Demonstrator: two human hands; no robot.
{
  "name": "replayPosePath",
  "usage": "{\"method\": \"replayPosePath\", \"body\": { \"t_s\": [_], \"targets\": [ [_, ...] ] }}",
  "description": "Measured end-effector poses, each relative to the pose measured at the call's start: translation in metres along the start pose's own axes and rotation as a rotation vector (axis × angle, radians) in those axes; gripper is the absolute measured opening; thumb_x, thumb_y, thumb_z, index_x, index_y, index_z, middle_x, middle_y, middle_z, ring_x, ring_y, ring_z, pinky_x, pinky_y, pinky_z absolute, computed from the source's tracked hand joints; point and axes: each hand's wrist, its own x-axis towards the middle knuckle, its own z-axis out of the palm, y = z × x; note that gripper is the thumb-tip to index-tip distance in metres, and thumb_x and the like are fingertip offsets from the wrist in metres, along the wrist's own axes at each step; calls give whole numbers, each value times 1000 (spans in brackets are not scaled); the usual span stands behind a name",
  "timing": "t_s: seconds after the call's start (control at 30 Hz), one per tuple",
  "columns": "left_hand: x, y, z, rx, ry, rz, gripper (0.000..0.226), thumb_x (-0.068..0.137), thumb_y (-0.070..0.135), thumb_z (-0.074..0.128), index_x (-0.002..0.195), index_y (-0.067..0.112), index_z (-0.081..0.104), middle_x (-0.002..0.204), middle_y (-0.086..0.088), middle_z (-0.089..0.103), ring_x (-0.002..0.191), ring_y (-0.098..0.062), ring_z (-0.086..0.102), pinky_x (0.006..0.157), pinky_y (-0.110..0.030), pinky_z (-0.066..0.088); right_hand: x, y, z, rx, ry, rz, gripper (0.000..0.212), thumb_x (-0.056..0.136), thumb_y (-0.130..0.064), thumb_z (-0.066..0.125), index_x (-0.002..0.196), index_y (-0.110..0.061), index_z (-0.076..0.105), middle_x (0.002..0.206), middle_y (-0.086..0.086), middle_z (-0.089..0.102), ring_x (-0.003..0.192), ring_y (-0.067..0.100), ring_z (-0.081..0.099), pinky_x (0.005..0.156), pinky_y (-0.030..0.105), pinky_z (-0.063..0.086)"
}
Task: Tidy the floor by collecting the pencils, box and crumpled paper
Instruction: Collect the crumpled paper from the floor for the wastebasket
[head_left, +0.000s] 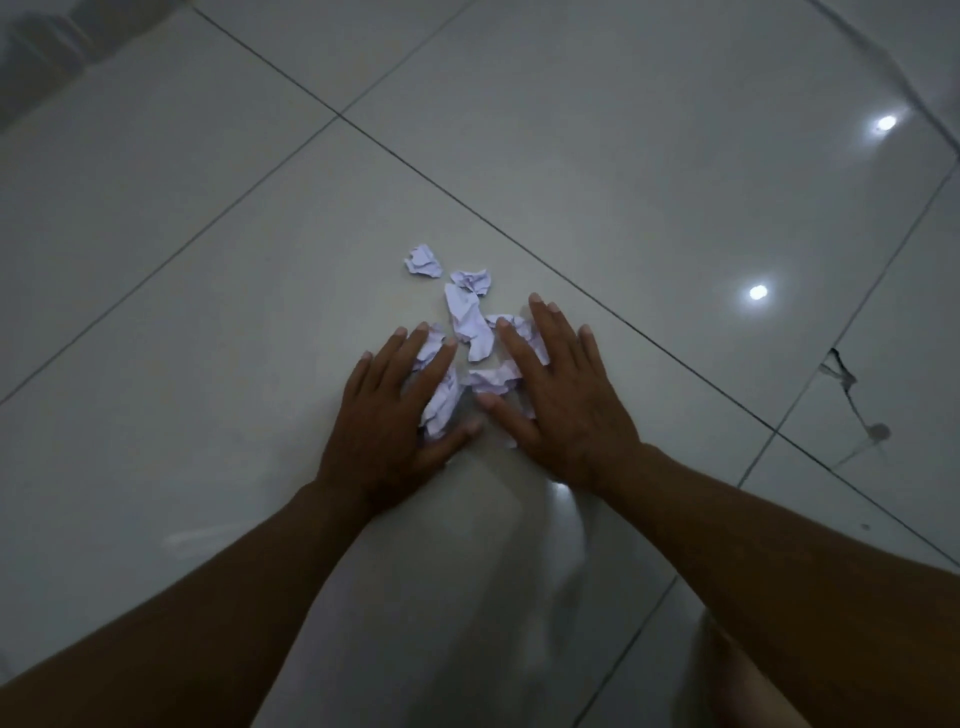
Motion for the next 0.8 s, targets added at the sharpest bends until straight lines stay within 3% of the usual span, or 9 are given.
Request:
{"method": "replayPosePath", "body": {
  "t_s": [0.1,0.27,0.4,0.47,0.6,0.7,0.8],
  "targets": [
    [8,-5,-5,-69,55,-23,87,91,72,42,154,13,33,161,-15,30,145,-32,33,115,-51,35,6,0,-5,19,48,-79,77,93,-66,38,154,-21,26,164,11,11,152,25,10,121,51,14],
    [35,-16,-18,-137,105,-135,100,82,84,36,156,18,29,163,-11,26,148,-27,29,117,-42,27,-6,14,-3,-93,6,-160,94,83,-79,43,155,-21,24,164,11,11,152,26,9,120,55,14],
    [74,-26,-24,-155,-4,-237,106,77,90,26,157,21,27,164,-10,22,152,-27,18,121,-51,20,2,18,0,-107,-9,-171,97,81,-82,41,155,-21,24,164,12,11,152,28,10,120,55,13],
    [89,-26,-26,-173,-80,-275,101,78,83,23,156,19,29,164,-8,25,153,-25,16,122,-51,16,4,18,0,-101,-9,-184,97,81,-82,42,154,-21,25,163,13,12,151,28,12,120,55,12],
    [94,-21,-26,-208,-96,-166,80,89,65,24,146,16,47,154,-5,44,148,-23,30,119,-51,23,4,20,3,-86,39,-192,97,81,-82,43,153,-20,29,162,11,21,150,28,19,119,55,16],
    [78,-14,-24,-251,-64,-33,55,98,48,34,133,14,59,140,-5,59,138,-23,46,112,-50,36,9,22,3,-44,89,-205,101,78,-83,47,152,-15,33,160,15,24,149,29,22,118,54,20],
    [53,-13,-27,-212,-55,52,55,99,48,43,139,13,56,143,-8,56,137,-23,48,109,-48,42,20,26,-5,-51,73,-226,111,71,-86,52,153,-16,28,162,18,16,150,31,16,119,56,15]
  ]
}}
